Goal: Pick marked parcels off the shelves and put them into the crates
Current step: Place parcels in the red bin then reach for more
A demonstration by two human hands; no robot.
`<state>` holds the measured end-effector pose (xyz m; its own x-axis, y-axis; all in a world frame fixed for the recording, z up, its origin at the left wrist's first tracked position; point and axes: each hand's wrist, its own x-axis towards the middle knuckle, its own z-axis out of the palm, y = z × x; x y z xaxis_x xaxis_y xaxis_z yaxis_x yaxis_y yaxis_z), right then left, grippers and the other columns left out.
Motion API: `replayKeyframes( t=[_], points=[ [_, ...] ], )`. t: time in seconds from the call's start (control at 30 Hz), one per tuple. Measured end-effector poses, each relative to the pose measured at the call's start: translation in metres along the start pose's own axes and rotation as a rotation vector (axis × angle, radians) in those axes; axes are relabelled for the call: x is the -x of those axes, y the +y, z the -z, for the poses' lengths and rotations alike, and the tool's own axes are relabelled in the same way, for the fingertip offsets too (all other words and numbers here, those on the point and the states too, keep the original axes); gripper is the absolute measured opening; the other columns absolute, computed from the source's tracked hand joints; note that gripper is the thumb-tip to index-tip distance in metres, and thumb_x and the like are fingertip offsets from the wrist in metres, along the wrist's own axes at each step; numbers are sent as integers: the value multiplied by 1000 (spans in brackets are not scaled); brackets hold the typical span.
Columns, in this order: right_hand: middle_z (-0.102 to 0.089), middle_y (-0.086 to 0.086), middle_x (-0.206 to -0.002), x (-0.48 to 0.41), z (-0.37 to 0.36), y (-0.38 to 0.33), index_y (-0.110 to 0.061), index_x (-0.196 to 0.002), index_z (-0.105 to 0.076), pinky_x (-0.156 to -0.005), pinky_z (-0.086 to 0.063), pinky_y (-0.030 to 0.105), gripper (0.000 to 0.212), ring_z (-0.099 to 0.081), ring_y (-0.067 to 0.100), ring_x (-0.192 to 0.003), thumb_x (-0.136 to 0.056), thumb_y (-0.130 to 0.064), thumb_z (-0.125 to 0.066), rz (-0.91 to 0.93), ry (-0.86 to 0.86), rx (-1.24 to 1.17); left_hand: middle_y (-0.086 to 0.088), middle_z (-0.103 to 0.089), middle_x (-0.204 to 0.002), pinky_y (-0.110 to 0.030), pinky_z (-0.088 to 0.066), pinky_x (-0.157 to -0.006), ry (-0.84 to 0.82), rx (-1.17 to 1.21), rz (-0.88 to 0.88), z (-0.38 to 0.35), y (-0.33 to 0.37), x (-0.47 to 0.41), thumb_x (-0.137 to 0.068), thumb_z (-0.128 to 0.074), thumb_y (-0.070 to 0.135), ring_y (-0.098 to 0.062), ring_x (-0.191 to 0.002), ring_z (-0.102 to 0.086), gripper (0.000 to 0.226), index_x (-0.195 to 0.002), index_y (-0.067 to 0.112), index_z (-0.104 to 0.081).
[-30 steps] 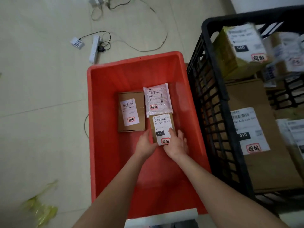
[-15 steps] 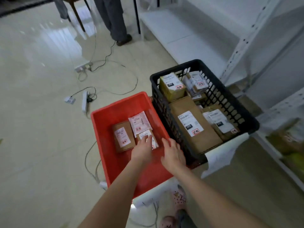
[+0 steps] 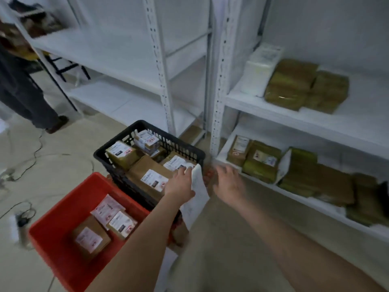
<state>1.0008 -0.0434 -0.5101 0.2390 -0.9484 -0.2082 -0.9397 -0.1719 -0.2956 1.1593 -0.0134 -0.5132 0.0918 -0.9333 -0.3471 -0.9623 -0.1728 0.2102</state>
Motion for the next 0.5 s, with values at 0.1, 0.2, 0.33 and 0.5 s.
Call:
replayKeyframes(
  t=[0.1, 0.2, 0.33, 0.5],
  points=[
    [-29, 6, -149, 12, 39, 59, -24, -144, -32, -107, -36, 41, 61, -34, 28, -133, -90, -27, -59, -79, 68, 1, -9, -27, -150, -42, -41, -102, 49, -25, -126, 5, 73, -11, -89, -60, 23, -30, -133, -35, 73, -149, 16, -19],
    [-26, 8, -151, 24, 67, 122, -22, -146, -28, -110, -33, 40, 63, -29, 29, -136, -91, -23, -58, -131, 126, 2, -8, -28, -148, -42, -44, -99, 71, -73, -210, 6, 146, -17, -90, -58, 21, -29, -131, -38, 67, -147, 15, -22],
    [-27, 7, -149, 43, 106, 204, -22, -146, -28, -107, -34, 38, 65, -29, 28, -135, -89, -26, -58, -189, 157, -5, -6, -23, -152, -43, -44, -100, 64, -119, -288, 7, 241, -20, -84, -64, 19, -28, -134, -35, 79, -149, 18, -19],
    [-30, 8, -147, 58, 154, 298, -20, -144, -31, -108, -34, 38, 61, -29, 29, -135, -90, -30, -57, -264, 209, -3, -6, -26, -151, -42, -39, -103, 113, -185, -425, 7, 354, -23, -80, -69, 27, -26, -135, -34, 83, -148, 18, -21]
  ],
)
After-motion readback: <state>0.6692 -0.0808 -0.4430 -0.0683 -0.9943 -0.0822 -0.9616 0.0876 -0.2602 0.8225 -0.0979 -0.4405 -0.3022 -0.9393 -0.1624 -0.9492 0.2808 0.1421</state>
